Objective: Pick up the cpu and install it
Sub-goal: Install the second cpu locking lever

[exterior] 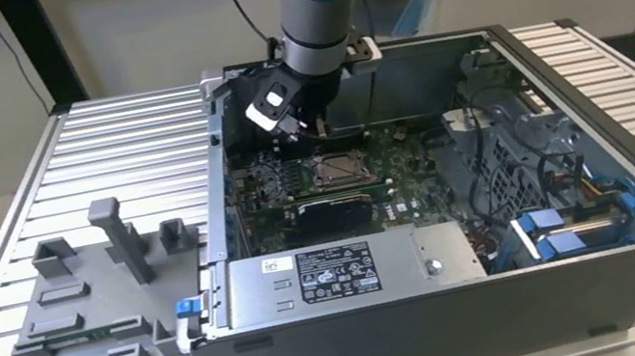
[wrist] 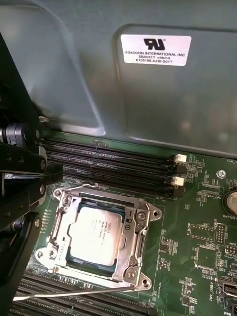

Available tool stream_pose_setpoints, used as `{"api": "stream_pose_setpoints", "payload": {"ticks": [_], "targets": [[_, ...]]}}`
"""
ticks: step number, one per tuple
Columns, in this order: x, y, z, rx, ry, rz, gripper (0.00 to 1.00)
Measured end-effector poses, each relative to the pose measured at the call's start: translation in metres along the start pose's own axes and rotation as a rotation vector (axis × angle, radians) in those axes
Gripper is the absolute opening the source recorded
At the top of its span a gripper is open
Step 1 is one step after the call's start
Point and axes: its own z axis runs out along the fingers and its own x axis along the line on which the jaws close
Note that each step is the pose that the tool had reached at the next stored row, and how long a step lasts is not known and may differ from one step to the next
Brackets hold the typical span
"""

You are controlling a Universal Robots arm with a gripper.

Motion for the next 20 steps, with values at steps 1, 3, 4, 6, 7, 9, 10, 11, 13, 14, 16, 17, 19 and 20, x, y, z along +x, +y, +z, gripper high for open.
{"api": "stream_pose_setpoints", "payload": {"ticks": [1, 3, 4, 6, 7, 9, 10, 11, 13, 14, 16, 17, 19, 20], "targets": [[-0.0002, 0.0000, 0.0005, -0.0002, -0.0001, 0.000, 0.00], [-0.0008, 0.0002, 0.0016, -0.0001, -0.0001, 0.000, 0.00], [-0.0011, 0.0003, 0.0024, -0.0003, 0.0002, 0.000, 0.00], [-0.0019, 0.0013, 0.0039, -0.0004, 0.0006, 0.000, 0.00], [-0.0023, 0.0023, 0.0043, -0.0003, 0.0006, 0.000, 0.00], [-0.0031, 0.0042, 0.0051, -0.0003, 0.0006, 0.000, 0.00], [-0.0034, 0.0050, 0.0054, -0.0003, 0.0005, 0.000, 0.00], [-0.0037, 0.0055, 0.0056, -0.0002, 0.0005, 0.000, 0.00], [-0.0045, 0.0063, 0.0056, -0.0003, 0.0005, 0.000, 0.00], [-0.0050, 0.0063, 0.0056, -0.0004, 0.0006, 0.000, 0.00], [-0.0052, 0.0060, 0.0055, -0.0005, 0.0006, 0.000, 0.00], [-0.0053, 0.0058, 0.0055, -0.0005, 0.0007, 0.000, 0.00], [-0.0060, 0.0054, 0.0049, -0.0003, 0.0009, 0.000, 0.00], [-0.0065, 0.0053, 0.0046, -0.0004, 0.0011, 0.000, 0.00]]}}
